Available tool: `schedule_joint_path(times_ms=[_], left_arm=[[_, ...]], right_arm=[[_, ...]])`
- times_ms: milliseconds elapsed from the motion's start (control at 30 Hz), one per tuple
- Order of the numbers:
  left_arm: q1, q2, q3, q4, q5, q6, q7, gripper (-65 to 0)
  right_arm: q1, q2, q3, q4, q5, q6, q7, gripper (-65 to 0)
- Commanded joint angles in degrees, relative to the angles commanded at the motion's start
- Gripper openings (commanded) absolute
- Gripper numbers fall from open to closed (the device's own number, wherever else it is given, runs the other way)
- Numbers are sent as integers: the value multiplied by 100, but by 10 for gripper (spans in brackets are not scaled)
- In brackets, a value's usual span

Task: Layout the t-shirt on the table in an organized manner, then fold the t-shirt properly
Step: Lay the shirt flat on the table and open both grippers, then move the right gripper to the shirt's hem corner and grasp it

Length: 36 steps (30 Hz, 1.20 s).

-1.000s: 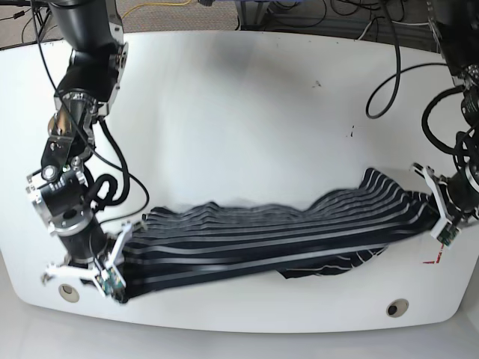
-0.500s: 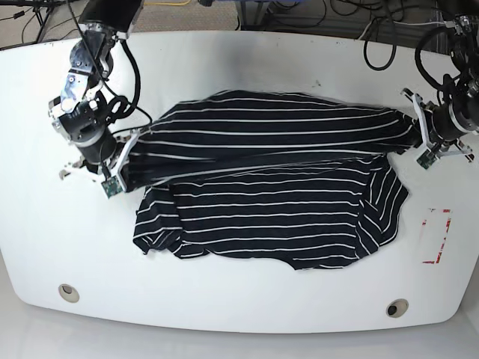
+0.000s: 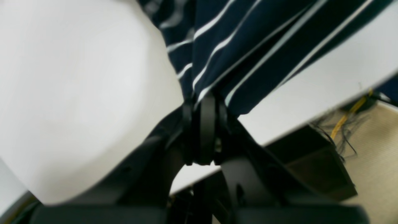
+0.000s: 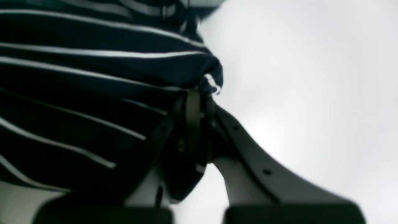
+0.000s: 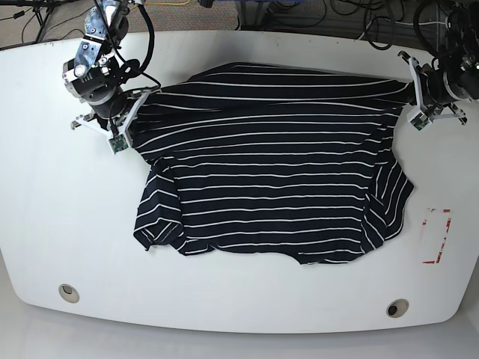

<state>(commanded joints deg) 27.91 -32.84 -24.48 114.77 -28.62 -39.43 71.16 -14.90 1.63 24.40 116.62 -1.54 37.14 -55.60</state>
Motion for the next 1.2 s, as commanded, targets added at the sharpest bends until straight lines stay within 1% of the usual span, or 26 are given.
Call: schedule_joint_path(times_ms=[167,300,333,367,400,433,467,533,567,600,667,733,800,867,1000,1100,1200], left_arm=[[193,18,-35,0,413,-9,0,-650],[237,26,-35,0,563,-9,0,-650],[237,26,-35,0,571,-9,0,-650],[237,26,-35,0,571,-9,0,-650],[237,26,-35,0,563,-9,0,-650],[229,26,-35,0,563,-9,0,-650],[220,26,-35,0,563,-9,0,-650],[202,26,-35,0,563,0,0,-650],[202,26,-35,0,563,9,0,-650],[202,26,-35,0,563,9,0,-650],[202,26,-35,0,563,18,0,-650],[202,26,-35,0,563,18,0,-650],[202,26,-35,0,563,18,0,-650],[202,26,-35,0,563,18,9,-650],[202,26,-35,0,563,9,9,-650],[202,35,-35,0,563,9,9,-650],[202,35,-35,0,563,9,9,-650]], right_arm=[[-299,-26,-18,-9,9,0,0,-650],[-387,-35,-26,-9,-9,-9,0,-647],[-387,-35,-35,-18,-18,-44,0,-634],[-378,-35,-35,-18,-18,-44,0,-626],[-369,-35,-35,-18,-18,-53,0,-585],[-343,-35,-35,-18,-18,-53,0,-522],[-343,-35,-35,-18,-18,-53,0,-498],[-158,-18,-26,-9,-26,-53,0,-338],[-70,-9,0,-9,-35,-53,-9,-287],[35,18,9,-9,-35,-53,-9,-222],[158,158,0,-9,-35,-53,-18,-125],[299,281,-26,-18,-18,-53,-18,-51],[457,334,-26,-26,9,-53,-18,-11],[677,352,-26,-26,9,-18,-18,-5],[1213,360,-88,-185,26,0,-18,-29],[1705,352,-360,-422,26,0,-18,-41],[2171,334,-756,-835,26,0,-9,-44]])
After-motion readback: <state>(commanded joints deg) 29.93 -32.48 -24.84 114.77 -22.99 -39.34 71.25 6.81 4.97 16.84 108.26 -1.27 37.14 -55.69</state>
